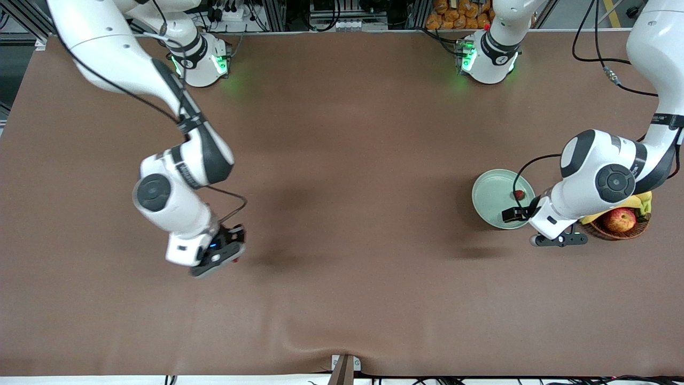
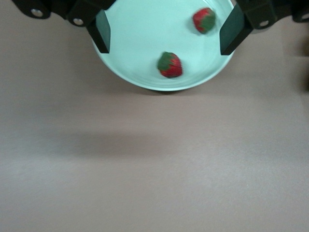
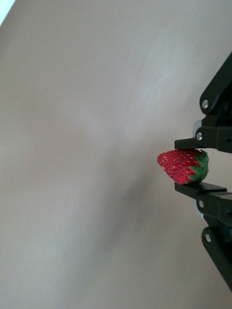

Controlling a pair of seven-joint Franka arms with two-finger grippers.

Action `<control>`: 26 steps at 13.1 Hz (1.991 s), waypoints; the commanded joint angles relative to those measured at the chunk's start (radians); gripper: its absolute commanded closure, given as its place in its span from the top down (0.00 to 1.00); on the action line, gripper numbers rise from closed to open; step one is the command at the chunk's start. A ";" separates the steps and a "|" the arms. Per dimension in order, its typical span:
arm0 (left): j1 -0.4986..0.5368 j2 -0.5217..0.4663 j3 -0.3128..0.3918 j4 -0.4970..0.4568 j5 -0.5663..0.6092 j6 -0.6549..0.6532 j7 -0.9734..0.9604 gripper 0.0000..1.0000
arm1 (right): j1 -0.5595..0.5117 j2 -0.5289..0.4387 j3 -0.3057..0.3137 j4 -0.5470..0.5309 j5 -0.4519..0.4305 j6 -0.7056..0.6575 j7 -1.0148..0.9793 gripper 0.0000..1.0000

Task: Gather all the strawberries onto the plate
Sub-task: 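Release the strawberry mid-table with the right gripper while the left gripper returns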

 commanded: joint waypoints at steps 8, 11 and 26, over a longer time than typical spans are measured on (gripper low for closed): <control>-0.265 0.031 0.035 0.321 -0.060 -0.286 -0.100 1.00 | 0.316 0.160 -0.007 0.042 0.001 0.161 0.136 0.00; -0.334 0.031 0.070 0.339 -0.067 -0.289 -0.175 1.00 | 0.309 0.205 -0.010 0.044 -0.002 0.164 0.137 0.00; -0.486 0.071 0.072 0.389 -0.068 -0.280 -0.445 1.00 | 0.090 -0.195 -0.015 -0.109 0.009 -0.075 0.142 1.00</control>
